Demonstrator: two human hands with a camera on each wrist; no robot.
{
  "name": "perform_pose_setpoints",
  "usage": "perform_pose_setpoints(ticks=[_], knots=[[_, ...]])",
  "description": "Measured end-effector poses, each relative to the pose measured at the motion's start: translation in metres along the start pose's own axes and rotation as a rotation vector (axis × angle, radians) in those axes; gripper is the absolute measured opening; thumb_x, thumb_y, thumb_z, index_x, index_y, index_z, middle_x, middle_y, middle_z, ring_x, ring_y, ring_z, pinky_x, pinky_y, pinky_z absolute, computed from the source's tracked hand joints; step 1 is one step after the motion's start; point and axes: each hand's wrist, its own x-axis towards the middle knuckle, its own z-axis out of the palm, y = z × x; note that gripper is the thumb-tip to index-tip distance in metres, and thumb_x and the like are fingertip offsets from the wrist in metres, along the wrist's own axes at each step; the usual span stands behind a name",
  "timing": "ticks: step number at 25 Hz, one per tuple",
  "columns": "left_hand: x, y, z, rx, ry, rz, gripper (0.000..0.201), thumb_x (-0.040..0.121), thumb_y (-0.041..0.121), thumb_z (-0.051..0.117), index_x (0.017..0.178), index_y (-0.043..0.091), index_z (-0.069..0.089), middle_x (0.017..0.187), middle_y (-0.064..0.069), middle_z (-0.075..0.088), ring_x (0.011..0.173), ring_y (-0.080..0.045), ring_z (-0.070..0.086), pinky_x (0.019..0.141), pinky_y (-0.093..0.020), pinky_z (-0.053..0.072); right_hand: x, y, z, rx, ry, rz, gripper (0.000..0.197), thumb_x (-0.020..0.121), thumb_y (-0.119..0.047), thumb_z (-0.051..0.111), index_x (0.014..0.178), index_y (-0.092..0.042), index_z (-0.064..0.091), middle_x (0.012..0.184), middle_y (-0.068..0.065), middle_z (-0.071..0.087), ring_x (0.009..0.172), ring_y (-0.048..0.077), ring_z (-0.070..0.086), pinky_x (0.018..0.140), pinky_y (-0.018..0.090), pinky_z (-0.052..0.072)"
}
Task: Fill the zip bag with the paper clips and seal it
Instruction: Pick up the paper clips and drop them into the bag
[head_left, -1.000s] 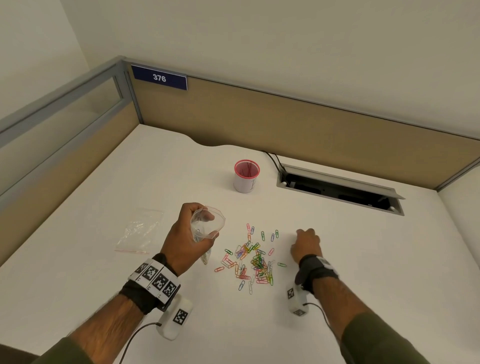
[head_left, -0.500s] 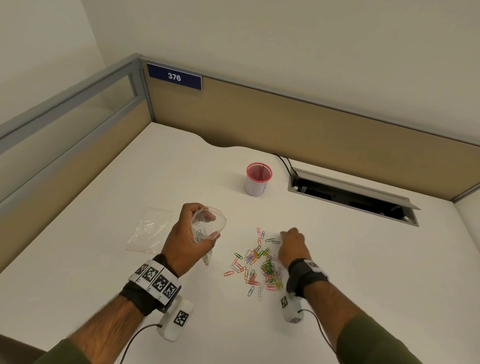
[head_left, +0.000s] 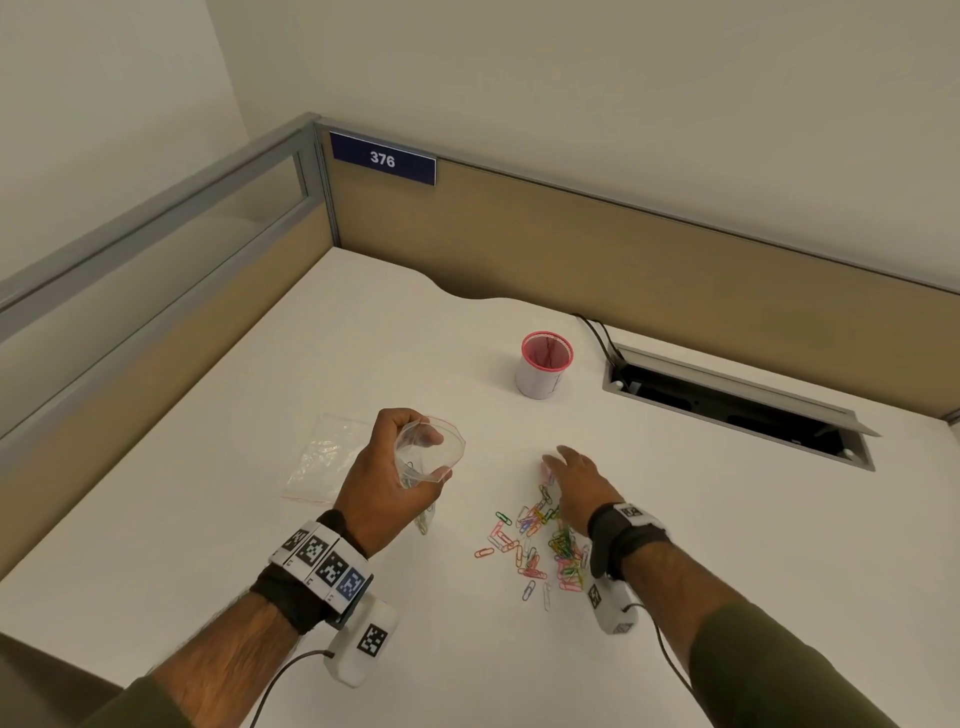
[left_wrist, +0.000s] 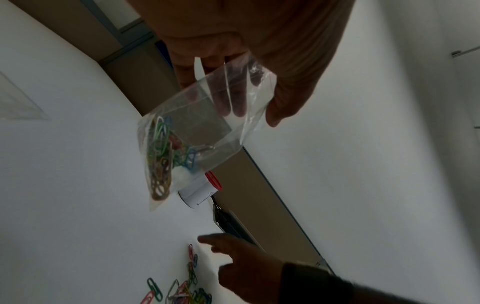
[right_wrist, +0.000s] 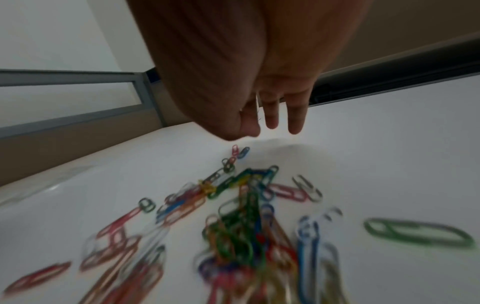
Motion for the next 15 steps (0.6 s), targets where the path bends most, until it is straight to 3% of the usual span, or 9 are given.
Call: perform_pose_setpoints(ticks=[3,10,13,15], knots=[[-0.003,0.0,-0.002,0.003,-0.006,0.004,0.056,0.078,0.007,0.08,0.117,0.021,0.042,0.109,0.006,0.066,0.113,-0.002,0.06,0.09,-0.001,0.039,0.007,-0.01,-0.003,-0.082,-0.117,-0.09,0.077,0.083,0.007,0.048,0.15,-0.019,0.021,0.161,0.003,0.006,0.148,0.024,0.008,0.119,0.042,0.022],[-0.01,-0.001,-0.001,-0.012,-0.007,0.025,0.056,0.078,0.006,0.08,0.117,0.017,0.043,0.108,0.003,0.066,0.112,-0.007,0.061,0.09,-0.002,0.041,-0.059,0.004,0.041,-0.105,-0.04,-0.214,0.064,0.087,-0.008,0.056,0.144,-0.022,0.031,0.155,0.003,0.022,0.142,0.024,0.023,0.114,0.037,0.032],[-0.016,0.001,0.006,-0.019,-0.024,0.019,0.056,0.079,0.007,0.08,0.118,0.018,0.042,0.108,0.003,0.066,0.114,-0.01,0.061,0.089,-0.002,0.042,-0.086,0.019,0.034,0.056,0.059,-0.071,0.061,0.09,-0.013,0.054,0.145,-0.026,0.032,0.154,0.001,0.024,0.139,0.021,0.029,0.11,0.035,0.038],[-0.019,0.003,0.01,-0.017,-0.037,0.02,0.056,0.079,0.008,0.08,0.118,0.018,0.042,0.108,0.004,0.065,0.115,-0.01,0.06,0.089,-0.001,0.041,-0.097,0.029,0.03,0.07,0.019,0.02,0.073,0.083,-0.029,0.066,0.145,-0.029,0.029,0.151,0.001,0.027,0.136,0.022,0.032,0.106,0.038,0.042]])
